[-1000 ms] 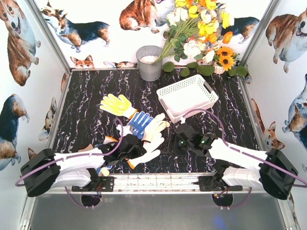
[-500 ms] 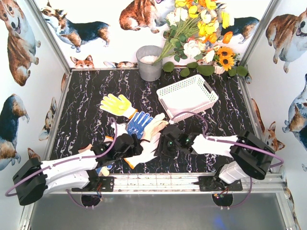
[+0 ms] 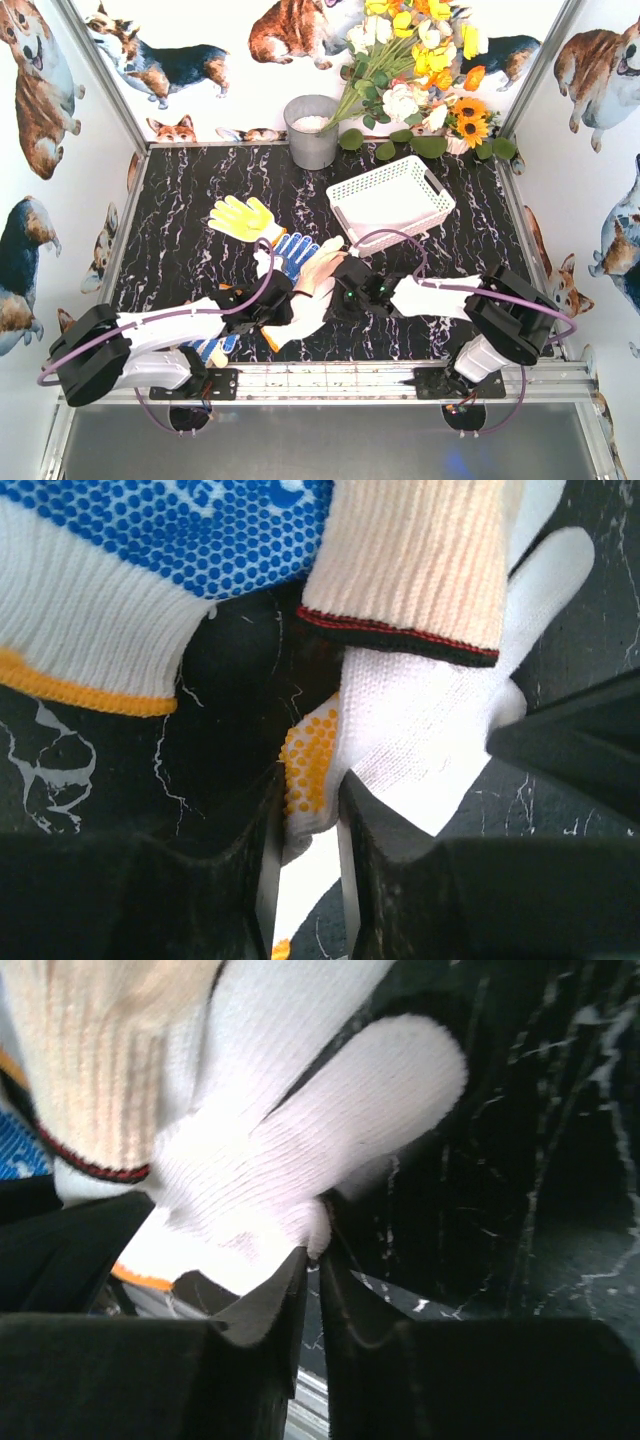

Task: Put the gloves into the storage basket
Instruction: Move the glove to the center of the board.

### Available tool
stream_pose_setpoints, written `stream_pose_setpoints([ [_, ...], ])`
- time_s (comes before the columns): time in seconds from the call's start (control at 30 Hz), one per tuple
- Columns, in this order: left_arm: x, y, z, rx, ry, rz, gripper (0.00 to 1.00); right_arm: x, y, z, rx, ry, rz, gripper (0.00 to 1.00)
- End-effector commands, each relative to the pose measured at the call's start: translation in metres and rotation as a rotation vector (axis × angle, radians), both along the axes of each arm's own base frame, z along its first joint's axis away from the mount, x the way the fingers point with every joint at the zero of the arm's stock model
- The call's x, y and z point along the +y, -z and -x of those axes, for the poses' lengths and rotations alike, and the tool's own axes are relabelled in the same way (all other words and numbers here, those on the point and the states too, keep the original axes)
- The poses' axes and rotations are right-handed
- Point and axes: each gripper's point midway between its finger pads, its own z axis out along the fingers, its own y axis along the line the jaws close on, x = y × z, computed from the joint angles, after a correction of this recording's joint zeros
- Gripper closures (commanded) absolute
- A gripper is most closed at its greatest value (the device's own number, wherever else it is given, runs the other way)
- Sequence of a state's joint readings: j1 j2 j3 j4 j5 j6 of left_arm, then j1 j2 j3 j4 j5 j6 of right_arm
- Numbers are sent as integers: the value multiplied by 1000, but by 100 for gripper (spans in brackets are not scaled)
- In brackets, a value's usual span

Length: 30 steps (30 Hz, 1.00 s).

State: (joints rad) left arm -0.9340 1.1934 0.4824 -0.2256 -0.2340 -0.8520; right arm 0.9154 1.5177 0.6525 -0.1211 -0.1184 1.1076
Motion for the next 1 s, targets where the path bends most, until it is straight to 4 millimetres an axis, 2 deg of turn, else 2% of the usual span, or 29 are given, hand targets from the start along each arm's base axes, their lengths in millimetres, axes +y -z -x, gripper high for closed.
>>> stream_pose_setpoints([
  [0.0,-23,-15,-2,12,44,85,86,-18,-3,-16,-65,18,129,94],
  [0.07,-29,-15,1,33,47,112,91,-31,-11,-19,-95,17,173,100],
  [0.23,-45,-15,4,76,46,165,95,-80,-28,-17,-120,29,289,100],
  [0.43,-94,-25,11,88,71,269,96,-131,-39,0,-107,36,408,100],
  [0.53,-118,-18,15,106,87,253,97,-146,-47,4,-112,52,445,100],
  [0.63,-143,-19,18,114,111,266,100,-157,-67,3,-162,87,441,100],
  [0.7,-162,-32,12,89,115,293,100,-162,-78,-1,-206,107,432,100],
  [0.83,-165,-37,2,54,83,295,100,-163,-95,-9,-279,121,396,100],
  [0.97,-157,-36,-2,38,53,276,100,-157,-94,-18,-281,115,396,100],
])
